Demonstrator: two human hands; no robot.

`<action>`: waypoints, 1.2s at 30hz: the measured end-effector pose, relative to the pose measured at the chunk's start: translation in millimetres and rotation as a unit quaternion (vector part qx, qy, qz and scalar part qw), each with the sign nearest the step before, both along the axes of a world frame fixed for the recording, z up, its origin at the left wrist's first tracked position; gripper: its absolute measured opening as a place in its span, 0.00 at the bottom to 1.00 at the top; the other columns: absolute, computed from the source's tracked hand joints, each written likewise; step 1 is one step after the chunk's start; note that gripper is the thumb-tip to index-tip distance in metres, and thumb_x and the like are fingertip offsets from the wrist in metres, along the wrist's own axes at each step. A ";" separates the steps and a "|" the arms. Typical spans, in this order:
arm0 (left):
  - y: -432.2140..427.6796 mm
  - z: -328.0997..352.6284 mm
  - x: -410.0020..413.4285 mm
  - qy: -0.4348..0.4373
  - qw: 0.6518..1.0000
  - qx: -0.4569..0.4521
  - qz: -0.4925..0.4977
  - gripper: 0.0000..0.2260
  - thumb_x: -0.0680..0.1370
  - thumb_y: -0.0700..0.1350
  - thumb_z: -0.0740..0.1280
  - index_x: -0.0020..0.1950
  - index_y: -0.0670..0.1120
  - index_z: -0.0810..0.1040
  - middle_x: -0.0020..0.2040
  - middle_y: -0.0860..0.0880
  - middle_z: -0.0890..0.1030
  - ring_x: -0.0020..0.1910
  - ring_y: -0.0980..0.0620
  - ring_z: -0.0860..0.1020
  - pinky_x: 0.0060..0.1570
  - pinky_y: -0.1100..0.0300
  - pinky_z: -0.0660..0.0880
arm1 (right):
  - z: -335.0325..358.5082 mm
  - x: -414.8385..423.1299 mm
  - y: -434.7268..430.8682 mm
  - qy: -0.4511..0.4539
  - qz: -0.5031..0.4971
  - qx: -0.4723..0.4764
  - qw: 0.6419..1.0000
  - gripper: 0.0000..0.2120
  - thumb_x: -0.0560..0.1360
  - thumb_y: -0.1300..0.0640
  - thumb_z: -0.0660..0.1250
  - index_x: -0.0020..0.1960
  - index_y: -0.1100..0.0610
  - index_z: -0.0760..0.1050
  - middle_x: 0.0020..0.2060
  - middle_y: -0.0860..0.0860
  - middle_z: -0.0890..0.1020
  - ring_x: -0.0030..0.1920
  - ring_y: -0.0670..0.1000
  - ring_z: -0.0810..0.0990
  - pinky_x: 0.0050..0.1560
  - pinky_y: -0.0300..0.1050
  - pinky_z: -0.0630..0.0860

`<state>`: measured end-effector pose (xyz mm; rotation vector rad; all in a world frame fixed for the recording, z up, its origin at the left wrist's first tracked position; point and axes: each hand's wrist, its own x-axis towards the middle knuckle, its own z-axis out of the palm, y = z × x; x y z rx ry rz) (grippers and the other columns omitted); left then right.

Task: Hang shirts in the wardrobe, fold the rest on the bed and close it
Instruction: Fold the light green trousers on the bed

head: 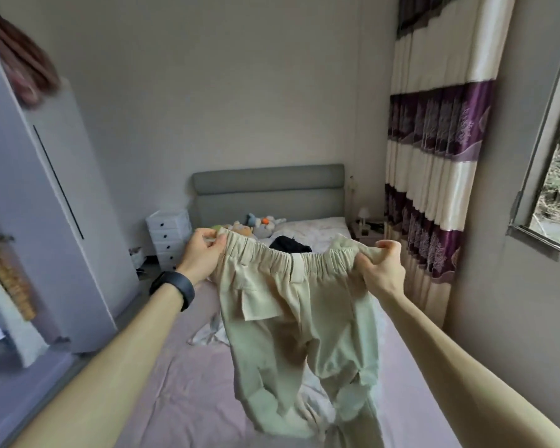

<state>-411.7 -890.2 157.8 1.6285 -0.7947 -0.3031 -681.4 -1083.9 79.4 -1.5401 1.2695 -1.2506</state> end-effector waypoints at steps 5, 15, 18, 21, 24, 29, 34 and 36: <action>59.1 40.0 20.9 0.034 0.994 -0.011 -0.102 0.14 0.82 0.35 0.64 0.64 0.49 0.75 0.51 0.42 0.81 0.50 0.44 0.79 0.59 0.47 0.75 | 60.3 22.6 35.1 -0.016 -0.043 -0.060 0.997 0.17 0.73 0.46 0.74 0.50 0.57 0.74 0.41 0.51 0.79 0.43 0.54 0.76 0.44 0.45 0.67; 142.8 84.8 46.5 -0.045 0.989 0.023 -0.141 0.08 0.78 0.36 0.71 0.55 0.44 0.80 0.46 0.45 0.84 0.44 0.50 0.81 0.45 0.55 0.80 | 132.7 20.6 72.5 0.127 -0.091 -0.157 0.975 0.18 0.81 0.45 0.62 0.37 0.55 0.71 0.42 0.62 0.82 0.39 0.60 0.73 0.40 0.48 0.67; 146.3 109.4 45.9 -0.120 0.991 0.007 -0.056 0.11 0.77 0.42 0.73 0.59 0.44 0.77 0.46 0.42 0.85 0.45 0.46 0.80 0.52 0.51 0.76 | 161.1 19.9 80.1 0.100 -0.065 -0.193 0.974 0.16 0.83 0.48 0.59 0.41 0.57 0.72 0.42 0.62 0.82 0.42 0.62 0.76 0.41 0.48 0.65; 151.6 142.8 43.2 -0.224 0.971 0.025 0.074 0.12 0.76 0.49 0.74 0.58 0.48 0.79 0.41 0.51 0.83 0.48 0.49 0.80 0.51 0.58 0.74 | 190.9 11.5 86.6 -0.003 -0.046 -0.197 0.979 0.14 0.79 0.43 0.66 0.49 0.54 0.75 0.40 0.51 0.79 0.41 0.53 0.75 0.45 0.45 0.66; 161.6 165.6 34.8 -0.279 0.944 0.027 0.175 0.06 0.76 0.52 0.73 0.47 0.52 0.80 0.43 0.51 0.85 0.51 0.46 0.81 0.46 0.61 0.69 | 209.0 0.4 90.2 -0.047 -0.042 -0.195 0.979 0.14 0.76 0.42 0.71 0.51 0.52 0.79 0.42 0.49 0.79 0.45 0.50 0.76 0.49 0.42 0.68; 153.9 185.8 4.7 -0.253 0.946 -0.036 0.199 0.08 0.79 0.55 0.67 0.50 0.51 0.77 0.40 0.53 0.79 0.49 0.42 0.78 0.44 0.57 0.69 | 235.4 -9.7 99.4 -0.111 -0.017 -0.214 0.970 0.08 0.77 0.45 0.69 0.48 0.50 0.78 0.40 0.47 0.81 0.45 0.50 0.78 0.50 0.42 0.68; 143.2 212.4 -22.8 -0.189 0.964 -0.109 0.153 0.08 0.75 0.53 0.72 0.47 0.52 0.76 0.42 0.55 0.79 0.46 0.50 0.78 0.46 0.59 0.71 | 267.0 -18.5 107.3 -0.078 0.031 -0.228 0.970 0.13 0.82 0.50 0.61 0.43 0.55 0.76 0.36 0.49 0.79 0.44 0.53 0.76 0.46 0.46 0.68; 141.6 217.6 -26.2 -0.183 0.962 -0.132 0.156 0.08 0.75 0.52 0.73 0.46 0.53 0.75 0.42 0.57 0.79 0.46 0.51 0.78 0.47 0.60 0.70 | 270.4 -25.0 112.3 -0.050 0.051 -0.226 0.972 0.15 0.83 0.48 0.57 0.46 0.55 0.75 0.41 0.50 0.80 0.46 0.53 0.76 0.47 0.46 0.67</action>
